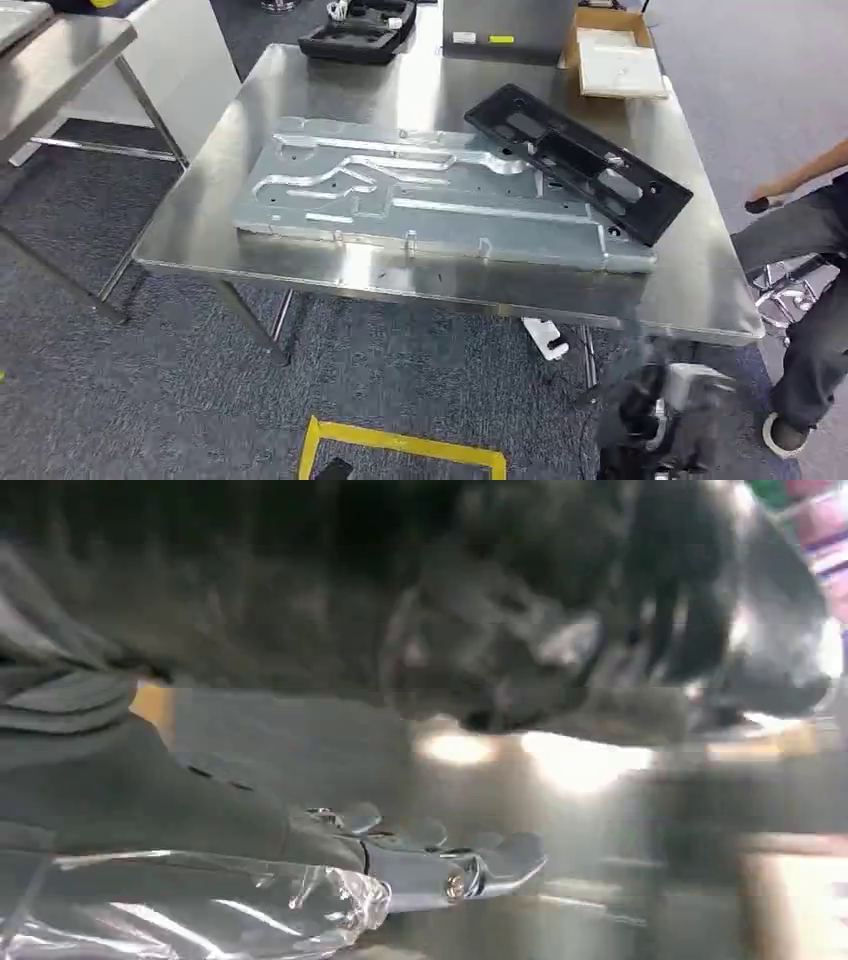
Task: Take the parts from the cabinet and place them on the table.
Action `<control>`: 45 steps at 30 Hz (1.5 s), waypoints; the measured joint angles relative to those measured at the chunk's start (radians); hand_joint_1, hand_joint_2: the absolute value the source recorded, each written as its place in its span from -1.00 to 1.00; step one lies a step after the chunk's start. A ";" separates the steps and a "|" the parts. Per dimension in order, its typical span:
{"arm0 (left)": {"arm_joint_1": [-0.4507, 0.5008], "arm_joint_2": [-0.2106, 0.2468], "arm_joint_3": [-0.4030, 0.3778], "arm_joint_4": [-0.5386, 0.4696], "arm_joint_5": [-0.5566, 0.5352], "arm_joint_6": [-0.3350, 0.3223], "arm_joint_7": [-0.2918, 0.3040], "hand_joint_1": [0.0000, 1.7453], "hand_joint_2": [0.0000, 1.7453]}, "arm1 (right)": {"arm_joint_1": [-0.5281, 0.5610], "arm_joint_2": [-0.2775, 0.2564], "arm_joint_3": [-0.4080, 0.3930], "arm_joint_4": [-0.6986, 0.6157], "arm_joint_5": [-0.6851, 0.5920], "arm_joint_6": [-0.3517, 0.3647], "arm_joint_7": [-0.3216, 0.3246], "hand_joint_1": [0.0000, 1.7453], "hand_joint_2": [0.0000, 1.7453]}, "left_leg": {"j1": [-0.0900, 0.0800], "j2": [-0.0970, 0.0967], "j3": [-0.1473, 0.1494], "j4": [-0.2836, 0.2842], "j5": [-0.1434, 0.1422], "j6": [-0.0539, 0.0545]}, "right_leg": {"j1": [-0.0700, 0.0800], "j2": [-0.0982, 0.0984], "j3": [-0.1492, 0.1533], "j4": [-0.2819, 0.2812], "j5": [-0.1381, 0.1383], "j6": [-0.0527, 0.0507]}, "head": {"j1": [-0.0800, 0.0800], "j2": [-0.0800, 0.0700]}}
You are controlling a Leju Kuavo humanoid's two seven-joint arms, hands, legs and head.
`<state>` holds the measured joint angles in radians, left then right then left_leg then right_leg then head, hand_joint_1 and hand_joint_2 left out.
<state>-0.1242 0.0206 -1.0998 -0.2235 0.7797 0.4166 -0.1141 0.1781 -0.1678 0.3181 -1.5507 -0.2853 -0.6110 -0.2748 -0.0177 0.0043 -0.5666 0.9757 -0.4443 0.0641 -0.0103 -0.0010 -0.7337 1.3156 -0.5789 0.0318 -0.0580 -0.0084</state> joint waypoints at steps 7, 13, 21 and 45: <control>-0.003 0.000 0.000 0.000 -0.029 -0.042 0.025 -1.00 -1.00 | -0.106 0.040 0.000 0.541 -0.461 0.343 0.003 -1.00 -1.00 | 0.000 0.001 -0.095 0.041 0.061 -0.026 | 0.011 0.004 0.239 -0.316 0.045 -0.021 | -0.005 0.000; -0.009 0.004 -0.001 0.000 -0.071 -0.097 0.046 -1.00 -1.00 | -0.181 0.124 0.045 0.908 -0.321 0.294 0.373 -1.00 -1.00 | 0.005 -0.007 -0.138 0.191 -0.111 -0.058 | 0.006 -0.009 0.194 -0.323 0.104 -0.053 | -0.003 0.000; -0.012 0.006 -0.017 0.000 -0.090 -0.121 0.055 -1.00 -1.00 | -0.228 0.172 0.207 1.122 -0.105 0.286 0.554 -1.00 -1.00 | 0.010 -0.012 0.099 0.045 -0.117 -0.056 | 0.010 -0.004 0.079 -0.290 0.176 -0.039 | -0.004 0.000; -0.036 0.006 -0.044 0.000 -0.103 -0.172 0.049 -1.00 -1.00 | -0.270 0.211 0.458 1.289 -0.060 0.373 0.589 -1.00 -1.00 | 0.006 -0.004 -0.122 0.239 -0.155 -0.051 | 0.018 -0.010 0.225 -0.352 0.102 -0.063 | 0.000 0.000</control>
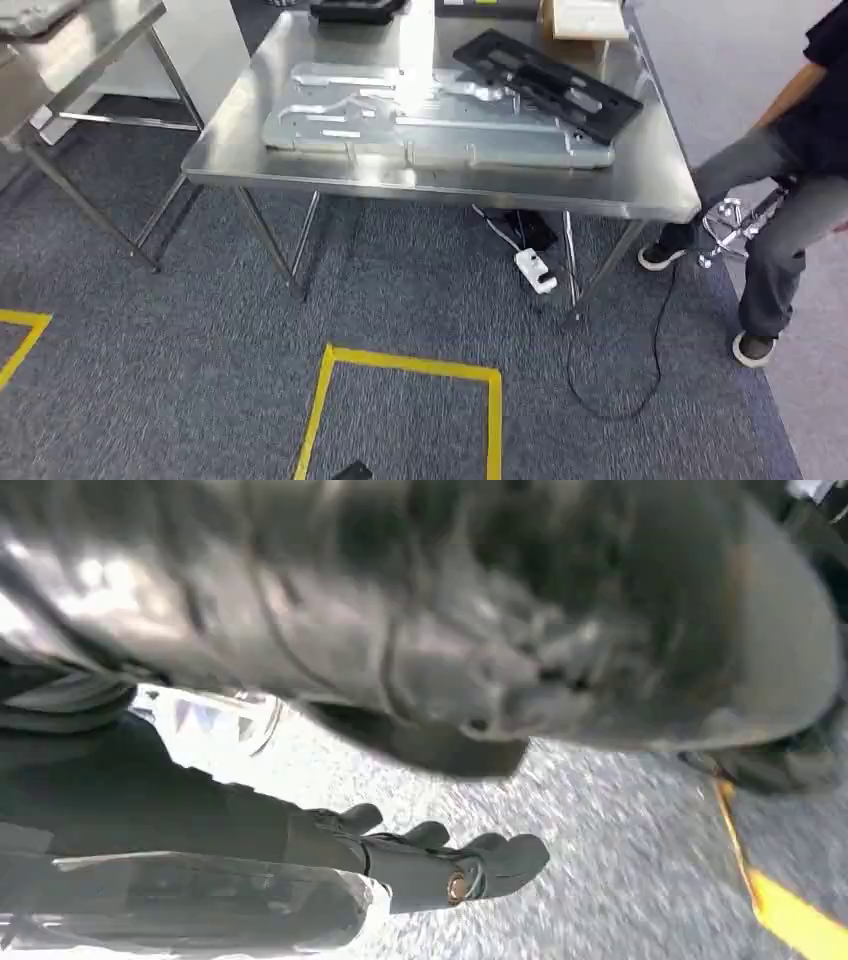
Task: Take the parts from the cabinet and place them on the table.
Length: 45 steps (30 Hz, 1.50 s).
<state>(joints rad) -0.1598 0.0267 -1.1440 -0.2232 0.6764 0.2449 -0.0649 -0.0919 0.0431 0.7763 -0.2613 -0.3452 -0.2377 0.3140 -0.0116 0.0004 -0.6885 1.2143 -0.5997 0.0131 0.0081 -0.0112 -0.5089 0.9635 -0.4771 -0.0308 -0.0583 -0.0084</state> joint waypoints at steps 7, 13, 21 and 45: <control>0.008 -0.006 -0.008 0.000 -0.029 0.038 0.001 -1.00 -1.00 | -0.003 0.001 0.021 0.010 0.008 -0.003 -0.022 -1.00 -1.00 | 0.009 0.044 0.227 -0.183 0.046 -0.025 | -0.005 -0.012 -0.113 0.065 0.043 0.025 | -0.005 0.000; 0.013 -0.008 -0.024 0.000 -0.043 0.057 0.013 -1.00 -1.00 | -0.005 0.002 0.042 0.016 0.027 -0.013 -0.040 -1.00 -1.00 | 0.004 0.010 0.217 -0.229 0.058 0.038 | -0.015 -0.015 -0.145 0.119 0.007 0.056 | 0.000 0.000; 0.010 -0.015 -0.048 -0.001 -0.054 0.061 0.021 -1.00 -1.00 | -0.005 0.003 0.066 0.023 0.030 -0.005 -0.040 -1.00 -1.00 | -0.005 -0.053 0.176 -0.205 0.079 0.049 | -0.007 0.047 -0.076 0.117 0.016 0.037 | 0.001 0.000; 0.008 -0.019 -0.070 -0.001 -0.055 0.064 0.051 -1.00 -1.00 | -0.014 0.003 0.088 0.037 0.030 0.030 -0.039 -1.00 -1.00 | 0.013 0.023 0.138 -0.204 0.104 0.025 | -0.023 -0.084 -0.055 0.065 -0.018 0.069 | -0.007 0.000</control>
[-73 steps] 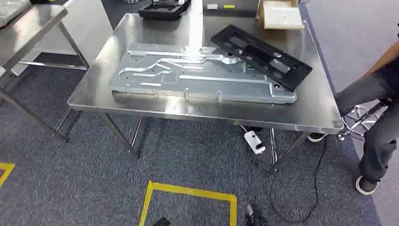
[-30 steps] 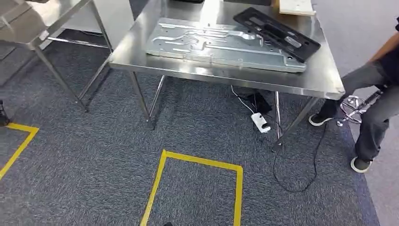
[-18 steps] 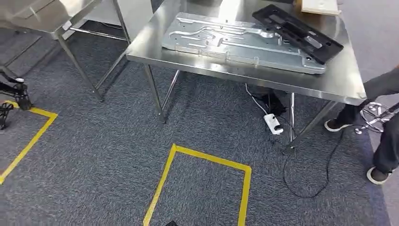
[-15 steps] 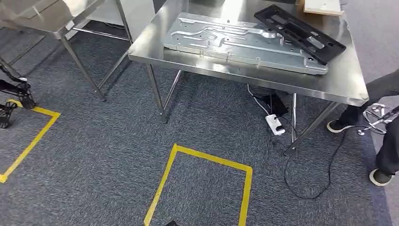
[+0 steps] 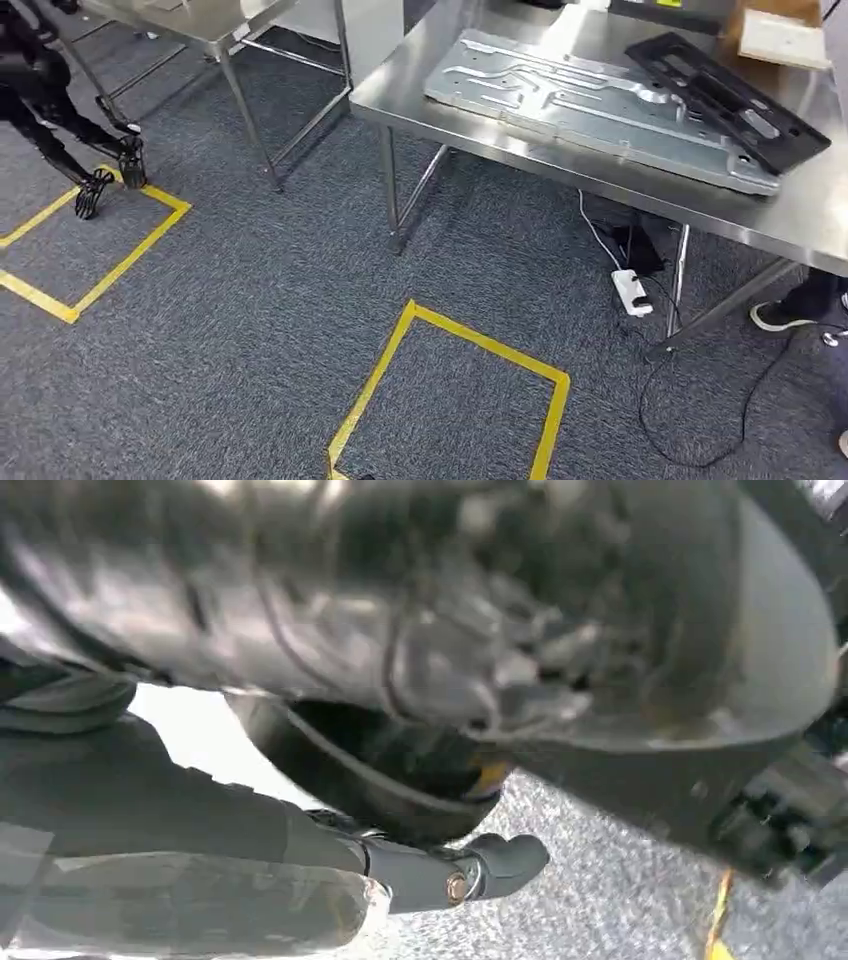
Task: Take the parts from the cabinet and place them on the table.
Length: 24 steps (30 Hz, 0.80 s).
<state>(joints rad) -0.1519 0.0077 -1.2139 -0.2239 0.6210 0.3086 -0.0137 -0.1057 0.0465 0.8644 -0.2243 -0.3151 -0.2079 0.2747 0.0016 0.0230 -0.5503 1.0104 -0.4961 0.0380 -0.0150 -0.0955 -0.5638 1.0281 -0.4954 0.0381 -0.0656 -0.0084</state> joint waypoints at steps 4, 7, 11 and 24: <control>-0.005 0.000 0.000 0.000 0.019 -0.005 -0.008 -1.00 -1.00 | 0.001 0.001 0.010 0.000 0.008 0.010 -0.001 -1.00 -1.00 | -0.004 -0.024 -0.013 -0.002 0.011 0.015 | 0.002 0.080 -0.100 0.239 -0.128 -0.005 | 0.011 0.000; -0.007 0.000 0.002 0.000 0.037 -0.016 -0.014 -1.00 -1.00 | 0.003 0.000 0.018 0.001 0.022 0.003 -0.004 -1.00 -1.00 | -0.012 -0.060 -0.019 0.002 0.015 0.019 | 0.009 0.089 -0.116 0.285 -0.115 -0.018 | 0.010 0.000; -0.014 0.000 0.005 0.000 0.047 -0.023 -0.014 -1.00 -1.00 | 0.003 0.000 0.040 0.003 0.034 0.006 -0.016 -1.00 -1.00 | -0.016 -0.107 -0.027 0.013 0.017 0.012 | 0.016 0.189 0.019 0.008 -0.006 -0.044 | 0.010 0.000; -0.017 0.029 0.013 0.000 0.048 -0.049 0.010 -1.00 -1.00 | 0.002 0.010 0.084 0.005 0.058 0.026 -0.018 -1.00 -1.00 | 0.006 -0.011 -0.083 0.152 -0.020 -0.050 | 0.011 0.021 0.039 -0.030 -0.003 -0.058 | 0.000 0.000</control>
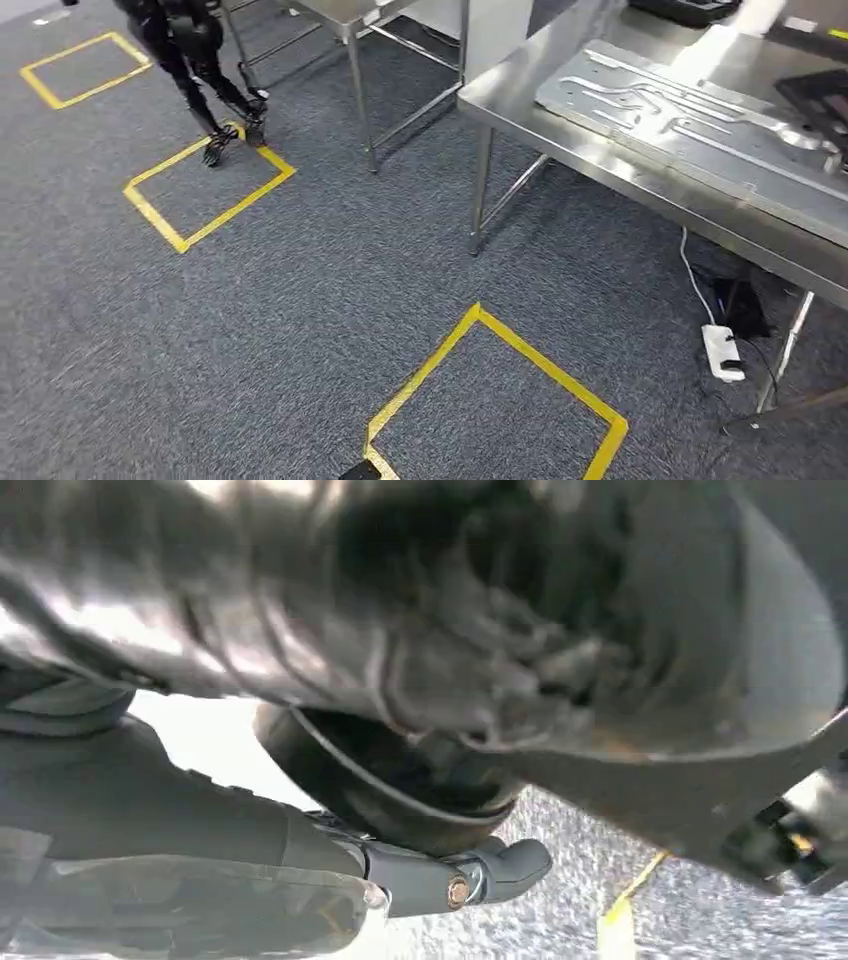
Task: Take the parts from the cabinet and place them on the table.
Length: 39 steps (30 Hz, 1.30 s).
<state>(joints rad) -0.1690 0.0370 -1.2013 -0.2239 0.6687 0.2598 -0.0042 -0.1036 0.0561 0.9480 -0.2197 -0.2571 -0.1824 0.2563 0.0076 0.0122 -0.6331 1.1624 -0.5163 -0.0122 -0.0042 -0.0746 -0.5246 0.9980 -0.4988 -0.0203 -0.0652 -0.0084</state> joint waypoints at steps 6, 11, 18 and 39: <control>0.011 0.009 0.001 0.000 -0.003 -0.007 0.010 -1.00 -1.00 | -0.002 0.005 0.005 0.001 0.003 0.000 -0.003 -1.00 -1.00 | -0.018 0.052 0.065 -0.151 0.024 0.026 | 0.012 -0.063 0.002 0.007 -0.010 0.022 | 0.002 0.000; 0.005 0.011 0.005 0.000 -0.003 -0.022 0.028 -1.00 -1.00 | -0.006 0.008 0.005 0.001 -0.005 -0.020 -0.021 -1.00 -1.00 | -0.007 -0.004 0.073 -0.163 0.036 0.053 | 0.001 0.067 -0.101 0.246 -0.143 0.039 | 0.009 0.000; -0.001 0.013 0.010 0.000 -0.011 -0.019 0.029 -1.00 -1.00 | -0.002 0.008 0.006 0.005 -0.009 -0.014 -0.019 -1.00 -1.00 | -0.006 -0.097 0.063 -0.145 0.030 0.041 | -0.020 0.169 -0.044 0.067 -0.004 0.039 | 0.010 0.000; 0.032 0.022 0.008 0.000 -0.033 0.000 0.033 -1.00 -1.00 | -0.005 0.010 0.006 0.013 -0.029 -0.022 -0.013 -1.00 -1.00 | -0.020 0.017 0.074 -0.164 0.038 0.046 | 0.003 0.010 -0.022 0.054 -0.035 0.031 | -0.003 0.000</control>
<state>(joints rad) -0.1371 0.0591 -1.1936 -0.2239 0.6355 0.2602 0.0290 -0.1086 0.0656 0.9541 -0.2068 -0.2861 -0.2045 0.2434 -0.0124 0.0294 -0.5594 0.9980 -0.4779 0.0337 -0.0015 -0.0649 -0.5466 1.0516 -0.5339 0.0110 -0.0679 -0.0084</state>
